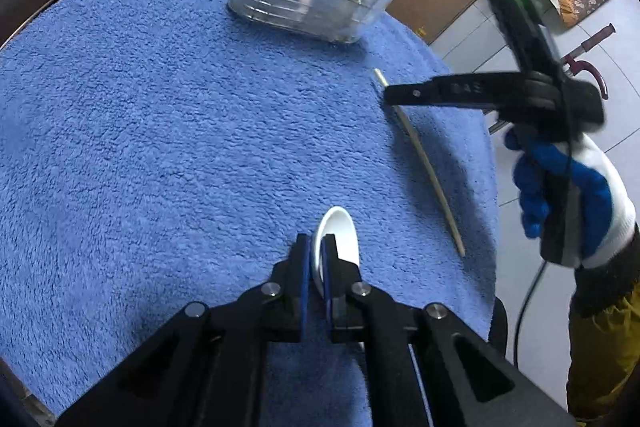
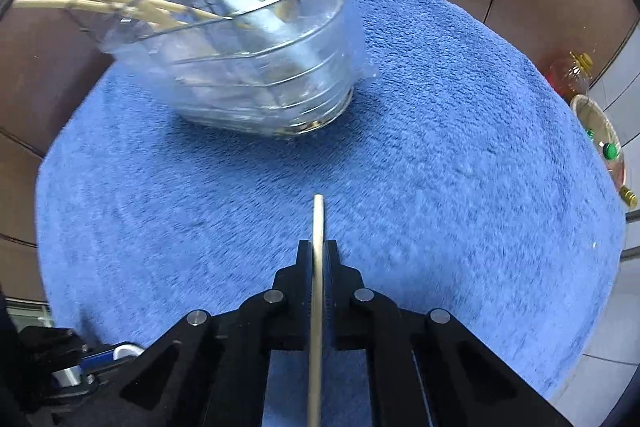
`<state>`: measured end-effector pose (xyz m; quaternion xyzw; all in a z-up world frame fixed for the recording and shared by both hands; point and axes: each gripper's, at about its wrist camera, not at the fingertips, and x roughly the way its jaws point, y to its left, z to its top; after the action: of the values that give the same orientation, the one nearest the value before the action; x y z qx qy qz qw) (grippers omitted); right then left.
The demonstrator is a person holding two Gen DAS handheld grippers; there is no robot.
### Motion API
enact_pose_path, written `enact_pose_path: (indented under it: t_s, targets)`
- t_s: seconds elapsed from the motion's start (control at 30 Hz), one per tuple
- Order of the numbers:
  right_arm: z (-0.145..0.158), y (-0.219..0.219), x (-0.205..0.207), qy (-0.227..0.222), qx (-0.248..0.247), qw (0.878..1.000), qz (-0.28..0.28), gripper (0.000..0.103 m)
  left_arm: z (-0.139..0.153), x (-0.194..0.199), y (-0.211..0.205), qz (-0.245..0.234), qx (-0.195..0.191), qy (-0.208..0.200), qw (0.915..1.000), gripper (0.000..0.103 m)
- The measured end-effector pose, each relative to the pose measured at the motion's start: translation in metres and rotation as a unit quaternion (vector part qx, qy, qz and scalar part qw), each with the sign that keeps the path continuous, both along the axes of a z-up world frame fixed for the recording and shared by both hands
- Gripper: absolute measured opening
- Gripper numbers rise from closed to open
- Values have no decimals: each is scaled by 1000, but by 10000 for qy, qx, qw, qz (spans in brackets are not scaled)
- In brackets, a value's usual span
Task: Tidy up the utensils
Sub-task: 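Grasp the last white spoon with the left tool while the right tool grasps the last chopstick, then insert the spoon into the holder with the left tool while the right tool inserts its chopstick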
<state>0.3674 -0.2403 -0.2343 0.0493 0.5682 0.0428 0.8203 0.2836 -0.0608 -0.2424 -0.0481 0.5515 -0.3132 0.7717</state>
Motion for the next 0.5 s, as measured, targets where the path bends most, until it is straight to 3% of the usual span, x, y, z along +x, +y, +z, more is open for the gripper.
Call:
enact_pose_path:
  t_s: [0.23, 0.5]
  targets:
    - [45, 7, -57, -767, 321, 9963, 195, 6, 24, -28, 11, 259, -204, -500, 9982, 5]
    - [104, 12, -121, -1718, 491, 9833, 351, 6, 67, -63, 22, 550, -457, -1026, 9922, 5]
